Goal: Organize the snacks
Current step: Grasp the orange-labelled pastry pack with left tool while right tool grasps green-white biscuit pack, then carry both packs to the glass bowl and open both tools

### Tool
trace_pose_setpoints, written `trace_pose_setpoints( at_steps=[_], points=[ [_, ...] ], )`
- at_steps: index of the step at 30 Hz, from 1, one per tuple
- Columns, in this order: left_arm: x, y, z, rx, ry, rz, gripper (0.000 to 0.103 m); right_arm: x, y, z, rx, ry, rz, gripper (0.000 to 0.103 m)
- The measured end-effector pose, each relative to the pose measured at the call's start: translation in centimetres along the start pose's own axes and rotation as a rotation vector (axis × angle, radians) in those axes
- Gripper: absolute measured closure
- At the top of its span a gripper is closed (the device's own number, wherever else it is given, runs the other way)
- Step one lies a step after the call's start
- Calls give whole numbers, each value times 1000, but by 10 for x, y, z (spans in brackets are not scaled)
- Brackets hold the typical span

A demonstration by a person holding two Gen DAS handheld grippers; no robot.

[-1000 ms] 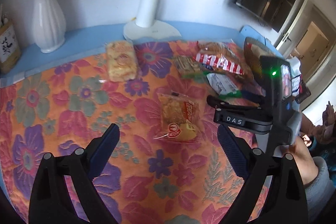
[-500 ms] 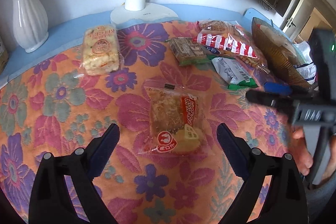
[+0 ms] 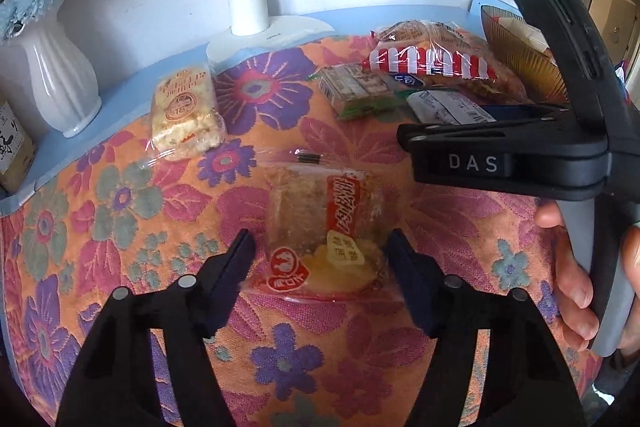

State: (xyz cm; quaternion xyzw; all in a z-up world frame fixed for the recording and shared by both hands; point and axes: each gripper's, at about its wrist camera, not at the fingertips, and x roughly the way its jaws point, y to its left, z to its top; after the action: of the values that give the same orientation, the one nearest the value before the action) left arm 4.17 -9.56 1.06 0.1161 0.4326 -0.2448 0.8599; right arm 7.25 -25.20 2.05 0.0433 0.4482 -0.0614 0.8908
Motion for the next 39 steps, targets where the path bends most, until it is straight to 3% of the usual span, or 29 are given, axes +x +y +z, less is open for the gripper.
trace_pose_setpoints(
  at_steps=[2, 5, 10, 18, 23, 30, 35, 39],
  points=[
    [-2, 0, 0, 1, -11, 0, 42, -5, -2, -3, 7, -6, 16, 50],
    [-5, 5, -2, -19, -17, -6, 47, -19, -9, -16, -4, 3, 54, 51],
    [-10, 15, -3, -53, -27, -57, 47, -54, -36, -56, 10, 5, 216, 51],
    [-13, 12, -5, -52, -47, -62, 48, -97, -68, -99, 34, -14, 270, 51],
    [-22, 8, -4, -43, -72, -32, 49, -120, -63, -92, 11, -86, 290, 51],
    [-76, -14, 31, -52, -193, -137, 51, -189, -92, -70, 40, -267, 266, 51],
    [-103, -72, 86, 33, -288, -206, 51, -231, -160, -46, 178, -441, 149, 51],
    [-97, -136, 137, 89, -325, -301, 51, -220, -219, -26, 317, -439, 44, 51]
  ],
)
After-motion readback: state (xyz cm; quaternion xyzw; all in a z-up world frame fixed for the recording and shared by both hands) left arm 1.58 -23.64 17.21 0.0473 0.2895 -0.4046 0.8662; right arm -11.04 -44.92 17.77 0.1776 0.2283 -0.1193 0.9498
